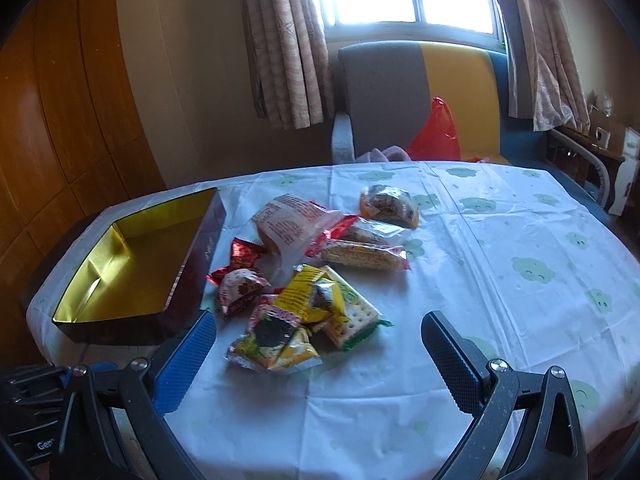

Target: Organize snacks

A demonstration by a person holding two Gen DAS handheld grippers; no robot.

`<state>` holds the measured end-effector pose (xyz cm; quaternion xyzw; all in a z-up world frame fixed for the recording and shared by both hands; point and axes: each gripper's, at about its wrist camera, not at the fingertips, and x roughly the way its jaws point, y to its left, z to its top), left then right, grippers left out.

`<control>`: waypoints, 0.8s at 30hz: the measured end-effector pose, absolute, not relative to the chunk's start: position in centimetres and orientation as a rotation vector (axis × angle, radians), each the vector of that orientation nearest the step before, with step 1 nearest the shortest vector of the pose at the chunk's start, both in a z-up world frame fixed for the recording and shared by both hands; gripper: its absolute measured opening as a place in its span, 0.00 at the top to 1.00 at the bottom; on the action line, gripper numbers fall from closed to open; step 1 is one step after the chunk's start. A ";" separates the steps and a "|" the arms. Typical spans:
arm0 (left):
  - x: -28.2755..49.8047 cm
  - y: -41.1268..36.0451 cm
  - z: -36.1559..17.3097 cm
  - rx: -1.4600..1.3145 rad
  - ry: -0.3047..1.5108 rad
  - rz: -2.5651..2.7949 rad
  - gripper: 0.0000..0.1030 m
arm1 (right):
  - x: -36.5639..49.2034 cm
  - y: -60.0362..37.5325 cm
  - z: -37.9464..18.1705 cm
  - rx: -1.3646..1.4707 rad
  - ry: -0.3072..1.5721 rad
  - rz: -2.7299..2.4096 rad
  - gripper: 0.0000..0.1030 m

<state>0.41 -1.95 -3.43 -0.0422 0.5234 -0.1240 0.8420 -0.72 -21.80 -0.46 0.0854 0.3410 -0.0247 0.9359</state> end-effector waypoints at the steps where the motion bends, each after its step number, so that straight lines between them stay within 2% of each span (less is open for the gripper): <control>1: 0.3 -2.0 -3.6 -0.104 1.116 -0.280 0.65 | -0.8 -22.2 -0.6 0.176 0.706 -0.053 0.00; 10: -0.7 -3.7 -5.1 -0.063 1.161 -0.403 0.65 | -1.6 -25.8 -3.6 0.241 0.794 -0.069 0.00; 14: -0.4 -4.5 -6.9 -0.134 1.282 -0.520 0.65 | -1.6 -26.8 -4.8 0.252 0.821 -0.086 0.01; 19: 0.0 -5.7 -4.8 -0.097 1.144 -0.500 0.65 | -1.7 -27.2 -5.0 0.255 0.815 -0.094 0.01; 24: 2.8 -6.6 -3.9 -0.176 1.114 -0.528 0.65 | -1.9 -27.8 -5.3 0.277 0.814 -0.105 0.01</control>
